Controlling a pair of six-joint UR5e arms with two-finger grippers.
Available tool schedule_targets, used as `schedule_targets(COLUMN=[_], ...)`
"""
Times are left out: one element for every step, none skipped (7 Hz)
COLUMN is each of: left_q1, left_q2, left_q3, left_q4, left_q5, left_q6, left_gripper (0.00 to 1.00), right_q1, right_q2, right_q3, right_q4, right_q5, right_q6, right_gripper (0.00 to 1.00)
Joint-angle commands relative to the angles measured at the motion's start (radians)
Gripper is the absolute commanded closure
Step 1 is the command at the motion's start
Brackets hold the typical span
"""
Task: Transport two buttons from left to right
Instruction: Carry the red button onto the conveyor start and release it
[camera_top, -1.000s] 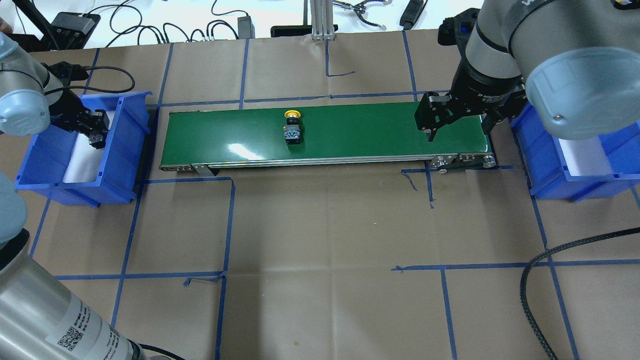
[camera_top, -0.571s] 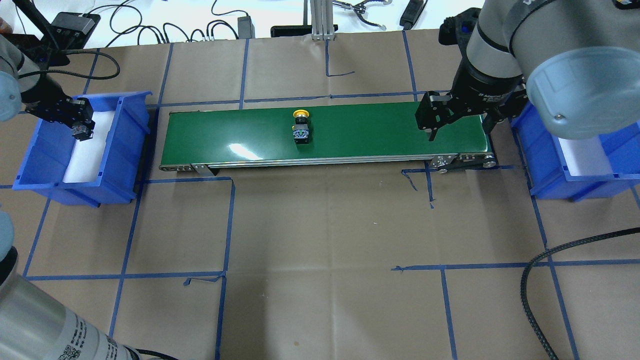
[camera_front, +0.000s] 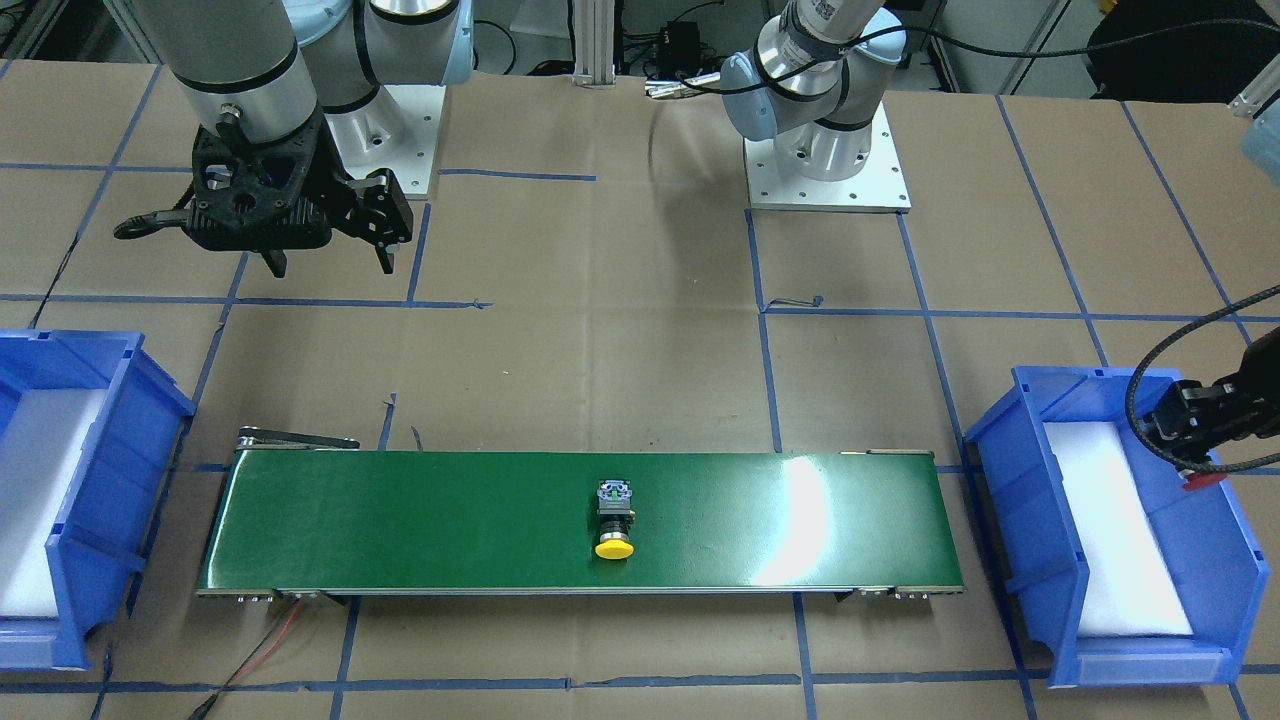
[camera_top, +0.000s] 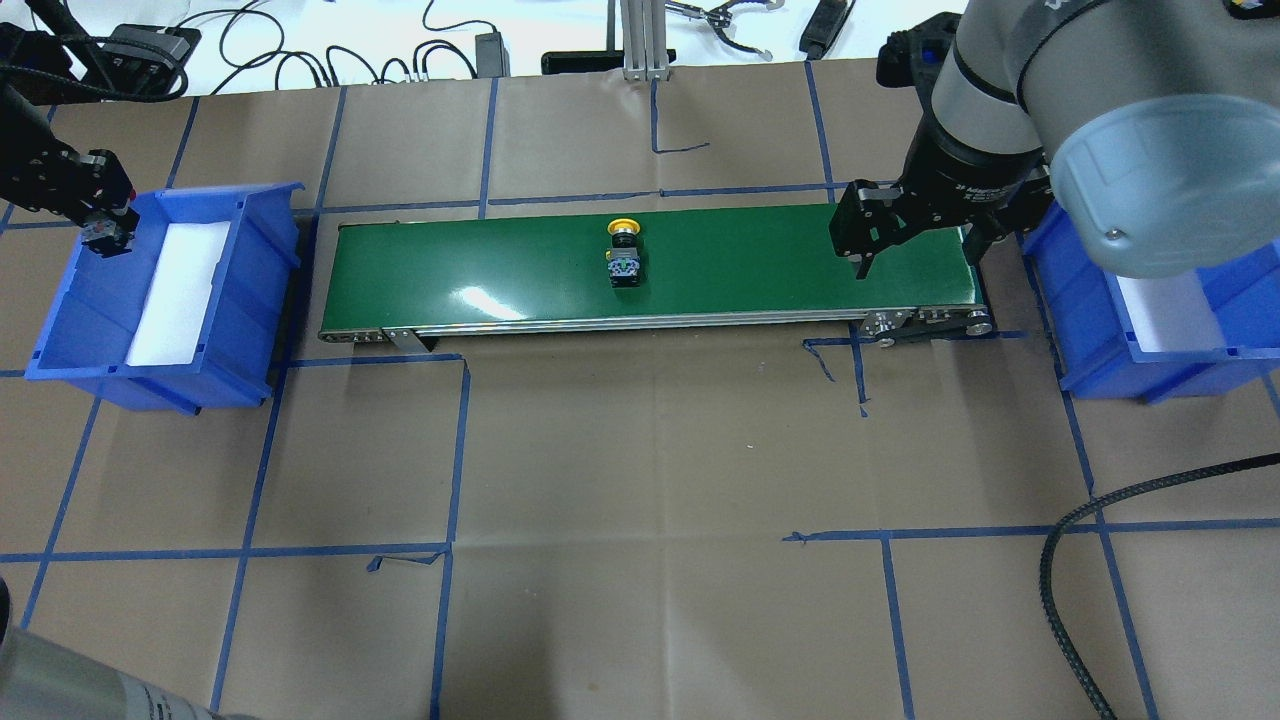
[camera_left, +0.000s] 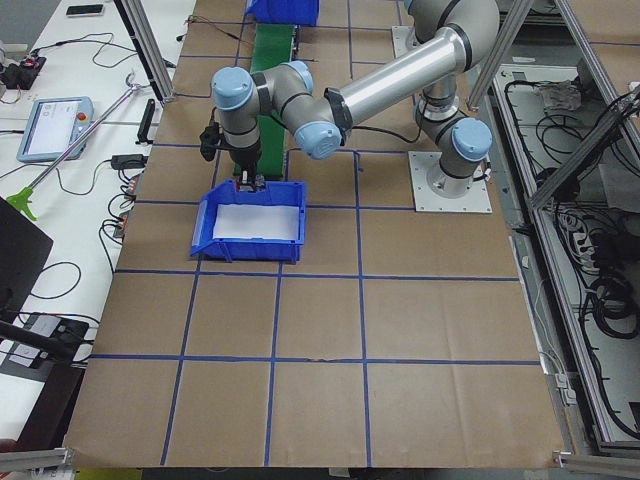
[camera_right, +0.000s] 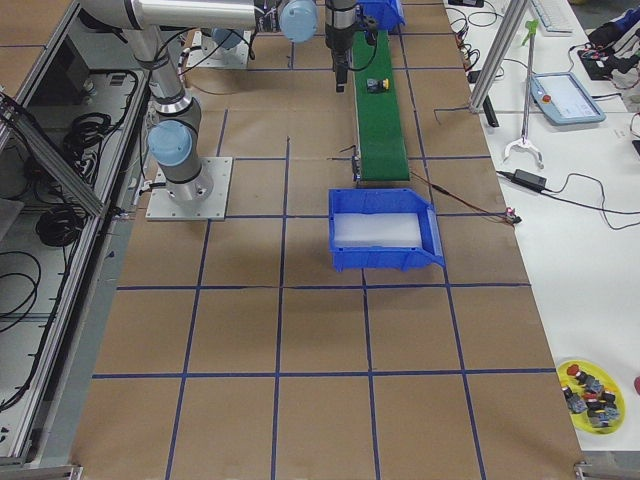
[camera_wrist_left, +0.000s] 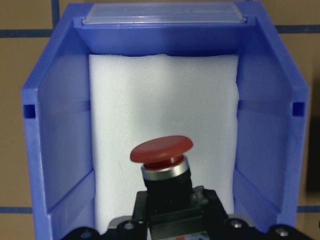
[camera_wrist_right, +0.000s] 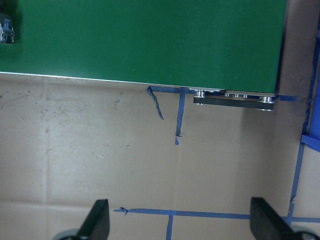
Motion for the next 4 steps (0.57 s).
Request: schedule_targets(left_q1=[-0.067, -0.121, -0.171, -0.225], left_q2=[0.004, -0.011, -0.015, -0.008], left_q3=[0.031, 0.031, 0.024, 0.02], left_q4=[-0.068, -0.064, -0.053, -0.051], left_q5=[-0.001, -0.003, -0.001, -0.001], left_q6=[-0.01, -0.041, -0.062, -0.123], left_gripper=[0.94, 0.95, 0.94, 0.94], right_q1=[0.0, 0.0, 0.0, 0.0], right_q2=[0.007, 0.009, 0.009, 0.01], right_q3=[0.0, 0.0, 0.0, 0.002], right_q4=[-0.004, -0.008, -0.031, -0.036], right_q5=[0.0, 0.0, 0.002, 0.002], right_q6=[0.001, 0.001, 0.001, 0.002], right_gripper=[0.0, 0.0, 0.0, 0.0])
